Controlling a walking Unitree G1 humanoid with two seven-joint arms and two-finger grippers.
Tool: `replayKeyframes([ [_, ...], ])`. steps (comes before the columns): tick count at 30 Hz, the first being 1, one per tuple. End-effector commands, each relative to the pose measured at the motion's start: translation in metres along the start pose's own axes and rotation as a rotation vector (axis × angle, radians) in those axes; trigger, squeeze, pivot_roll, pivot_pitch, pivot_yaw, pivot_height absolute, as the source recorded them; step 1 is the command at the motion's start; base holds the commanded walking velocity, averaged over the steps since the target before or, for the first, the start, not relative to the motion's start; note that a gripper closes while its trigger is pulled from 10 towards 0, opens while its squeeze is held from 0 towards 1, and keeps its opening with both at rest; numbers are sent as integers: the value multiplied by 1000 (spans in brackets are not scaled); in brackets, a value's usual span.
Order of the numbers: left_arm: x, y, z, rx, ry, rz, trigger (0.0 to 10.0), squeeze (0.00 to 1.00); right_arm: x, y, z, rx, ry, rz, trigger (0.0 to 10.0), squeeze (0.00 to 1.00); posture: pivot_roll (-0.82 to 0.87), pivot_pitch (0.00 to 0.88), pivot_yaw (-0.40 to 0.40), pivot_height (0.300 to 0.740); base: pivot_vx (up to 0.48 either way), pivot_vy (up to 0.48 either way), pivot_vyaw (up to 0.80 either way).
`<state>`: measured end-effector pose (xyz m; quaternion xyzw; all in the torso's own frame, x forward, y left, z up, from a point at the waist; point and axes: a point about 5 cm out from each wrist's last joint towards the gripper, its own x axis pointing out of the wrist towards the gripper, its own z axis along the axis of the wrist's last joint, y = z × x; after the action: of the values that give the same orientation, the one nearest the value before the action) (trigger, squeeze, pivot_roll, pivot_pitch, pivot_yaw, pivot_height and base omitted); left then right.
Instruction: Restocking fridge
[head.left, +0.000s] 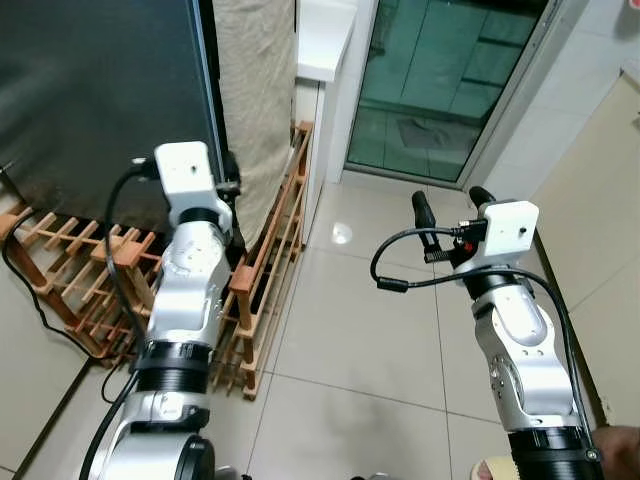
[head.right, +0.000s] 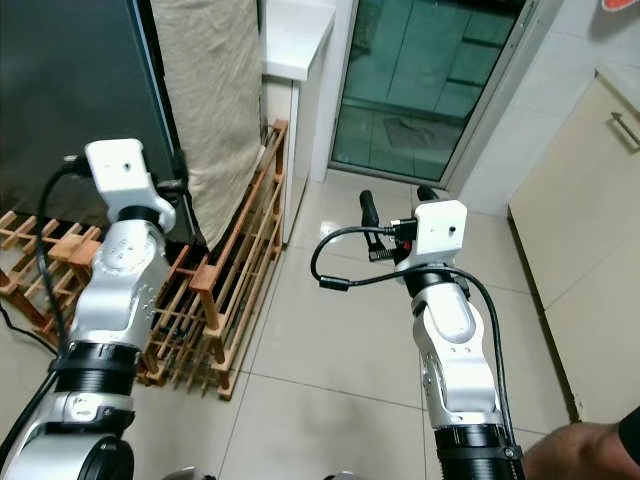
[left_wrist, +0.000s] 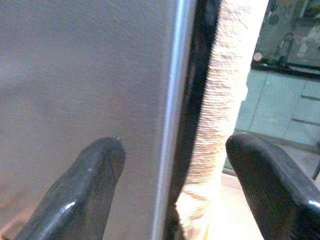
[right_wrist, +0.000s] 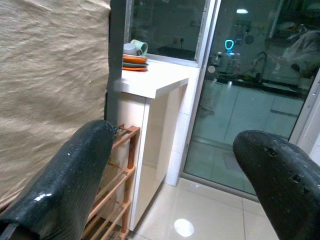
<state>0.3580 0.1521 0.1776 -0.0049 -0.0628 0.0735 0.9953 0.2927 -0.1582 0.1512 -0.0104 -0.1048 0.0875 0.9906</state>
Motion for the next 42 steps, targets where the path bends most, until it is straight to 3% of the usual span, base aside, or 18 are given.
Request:
replayKeyframes([
  [1, 4, -8, 3, 5, -11, -7, 10000, 0, -2, -4, 4, -20, -15, 0, 10000, 0, -85, 0, -83, 740, 0, 0, 0],
  [15, 14, -27, 10, -66, -19, -100, 10000, 0, -10, -7, 2, -24, -11, -37, 10000, 0, -110, 0, -48, 740, 0, 0, 0],
  [26, 22, -39, 11, -51, -17, -137, 10000, 0, -12, -4, 1, -18, -9, -47, 10000, 0, -110, 0, -26, 740, 0, 0, 0],
  [35, 32, -48, 13, -51, 7, -96, 10000, 0, -16, -4, 1, -20, -10, -69, 10000, 0, -147, 0, 8, 740, 0, 0, 0],
  [40, 35, -44, 12, -57, 13, -53, 10000, 0, -20, -7, 1, -27, -8, -89, 10000, 0, -159, 0, 15, 740, 0, 0, 0],
  [42, 36, -39, 8, -107, 47, -5, 10000, 0, -22, -9, 1, -30, -5, -95, 10000, 0, -167, 0, 13, 740, 0, 0, 0],
])
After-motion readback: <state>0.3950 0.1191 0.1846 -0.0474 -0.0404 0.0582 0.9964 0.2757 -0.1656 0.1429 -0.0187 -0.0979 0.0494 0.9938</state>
